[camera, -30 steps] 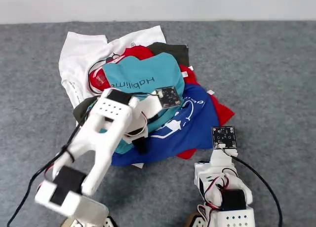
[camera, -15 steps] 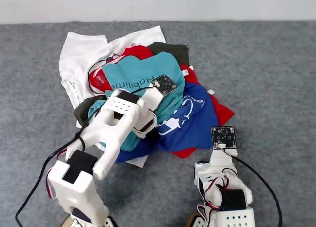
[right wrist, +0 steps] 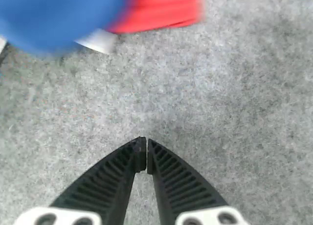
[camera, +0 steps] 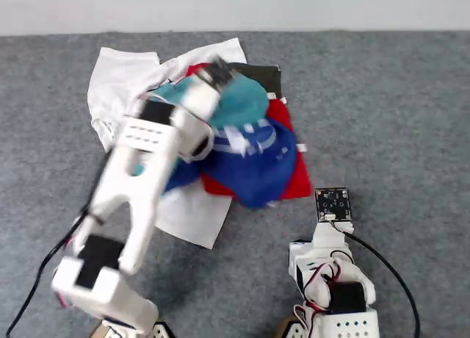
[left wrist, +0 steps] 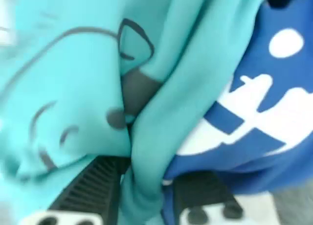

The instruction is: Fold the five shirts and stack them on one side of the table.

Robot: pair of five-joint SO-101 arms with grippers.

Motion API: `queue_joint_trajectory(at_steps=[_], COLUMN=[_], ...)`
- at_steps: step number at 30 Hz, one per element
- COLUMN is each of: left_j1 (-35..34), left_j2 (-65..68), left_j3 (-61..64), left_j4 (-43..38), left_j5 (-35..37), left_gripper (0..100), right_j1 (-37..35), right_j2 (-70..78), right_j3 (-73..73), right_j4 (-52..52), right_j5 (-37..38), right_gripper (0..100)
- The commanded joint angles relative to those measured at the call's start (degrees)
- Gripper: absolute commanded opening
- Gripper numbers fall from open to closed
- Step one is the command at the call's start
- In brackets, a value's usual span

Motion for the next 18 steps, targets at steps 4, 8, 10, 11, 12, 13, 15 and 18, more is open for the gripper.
queue_joint_trajectory(at_steps=[4, 8, 10, 11, 12, 13, 15, 18], left_j1=[-8.88, -16.35, -21.10, -23.65, -26.20, -28.75, -33.58, -40.00], left_j2=[-15.65, -18.37, -18.73, -18.73, -18.55, -18.37, -17.85, -16.62], left_j3=[-9.19, -13.32, -14.81, -15.34, -15.87, -16.04, -16.04, -16.04], left_j4=[0.26, -1.05, -3.96, -5.80, -7.74, -9.76, -13.36, -17.05], left_j5=[0.62, 0.62, 0.62, 0.62, 0.62, 0.62, 0.62, 0.62], left_gripper=[1, 1, 1, 1, 1, 1, 1, 1], right_j1=[-0.31, -0.31, -0.31, -0.31, -0.31, -0.31, -0.31, -0.31], right_j2=[-0.57, -0.57, -0.57, -0.57, -0.57, -0.57, -0.57, -0.57], right_j3=[0.88, 0.88, 0.88, 0.88, 0.88, 0.88, 0.88, 0.88], right_j4=[0.48, 0.48, 0.48, 0.48, 0.48, 0.48, 0.48, 0.48], right_j5=[-0.18, -0.18, -0.18, -0.18, -0.18, -0.18, -0.18, -0.18], right_gripper=[0.9, 0.9, 0.9, 0.9, 0.9, 0.9, 0.9, 0.9])
